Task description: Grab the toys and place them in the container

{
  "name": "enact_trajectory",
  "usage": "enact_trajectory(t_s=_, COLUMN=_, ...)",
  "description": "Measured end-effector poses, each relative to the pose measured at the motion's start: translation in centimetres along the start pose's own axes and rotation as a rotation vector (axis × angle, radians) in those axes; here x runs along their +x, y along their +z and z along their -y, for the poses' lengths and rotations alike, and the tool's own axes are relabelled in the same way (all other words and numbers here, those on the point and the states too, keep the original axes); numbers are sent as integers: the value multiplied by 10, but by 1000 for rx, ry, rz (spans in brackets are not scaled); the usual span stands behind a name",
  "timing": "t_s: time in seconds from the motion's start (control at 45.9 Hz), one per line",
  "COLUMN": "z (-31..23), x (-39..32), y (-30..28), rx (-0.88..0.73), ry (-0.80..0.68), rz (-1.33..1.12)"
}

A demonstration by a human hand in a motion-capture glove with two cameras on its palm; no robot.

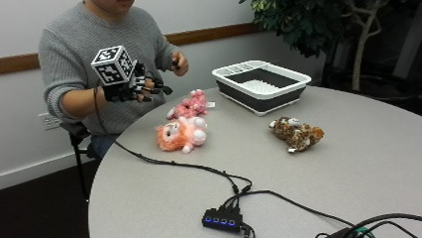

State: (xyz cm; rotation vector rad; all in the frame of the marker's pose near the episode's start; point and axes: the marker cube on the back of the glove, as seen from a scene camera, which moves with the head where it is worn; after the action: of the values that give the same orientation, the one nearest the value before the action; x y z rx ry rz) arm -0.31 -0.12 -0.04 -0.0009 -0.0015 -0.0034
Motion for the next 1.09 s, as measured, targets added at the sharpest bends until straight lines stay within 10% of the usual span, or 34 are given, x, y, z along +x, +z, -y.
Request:
enact_trajectory(t_s=0.654, z=31, x=-17, y=-4, rx=-58, ry=41, rz=-56)
enact_trajectory(t_s=1.09, z=399, x=14, y=11, rx=-161, ry=66, rz=-99)
